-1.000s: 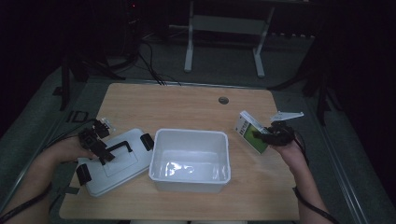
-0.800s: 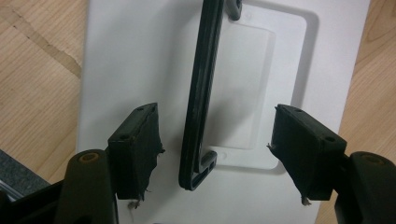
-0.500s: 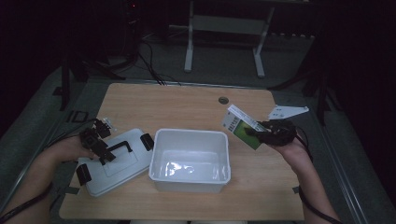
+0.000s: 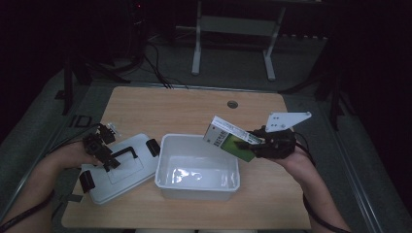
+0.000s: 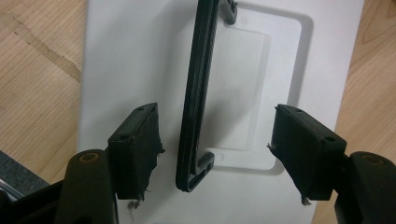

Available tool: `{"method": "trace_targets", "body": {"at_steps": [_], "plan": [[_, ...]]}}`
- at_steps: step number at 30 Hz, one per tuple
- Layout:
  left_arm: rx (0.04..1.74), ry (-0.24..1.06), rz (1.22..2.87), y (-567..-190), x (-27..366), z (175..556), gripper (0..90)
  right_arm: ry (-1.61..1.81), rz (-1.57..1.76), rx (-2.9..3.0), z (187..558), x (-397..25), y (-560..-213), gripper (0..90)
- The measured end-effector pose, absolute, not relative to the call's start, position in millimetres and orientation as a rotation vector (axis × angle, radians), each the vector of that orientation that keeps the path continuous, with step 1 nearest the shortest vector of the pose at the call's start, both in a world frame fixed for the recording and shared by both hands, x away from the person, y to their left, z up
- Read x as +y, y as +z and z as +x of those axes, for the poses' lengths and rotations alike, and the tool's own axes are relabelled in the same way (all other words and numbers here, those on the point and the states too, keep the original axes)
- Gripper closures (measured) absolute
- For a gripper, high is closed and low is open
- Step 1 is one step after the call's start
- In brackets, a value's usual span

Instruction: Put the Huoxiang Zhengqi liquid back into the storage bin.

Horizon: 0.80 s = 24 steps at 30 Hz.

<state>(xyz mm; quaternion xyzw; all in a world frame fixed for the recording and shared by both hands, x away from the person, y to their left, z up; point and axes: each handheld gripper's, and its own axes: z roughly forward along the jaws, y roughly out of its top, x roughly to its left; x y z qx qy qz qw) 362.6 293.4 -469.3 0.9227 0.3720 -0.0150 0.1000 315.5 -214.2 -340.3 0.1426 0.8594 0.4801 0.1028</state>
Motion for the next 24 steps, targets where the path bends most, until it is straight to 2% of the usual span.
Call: {"method": "trace_targets", "body": {"at_steps": [10,24], "plan": [[1.099,-0.042,2.734,-470.1,292.6,361.9,32.7,1.451,0.22,2.611,300.3,-188.7,-340.2,63.8],[1.082,-0.053,2.75,-473.1,290.1,361.8,32.7,1.42,-0.016,2.77,293.4,-156.0,-369.9,63.7]]}}
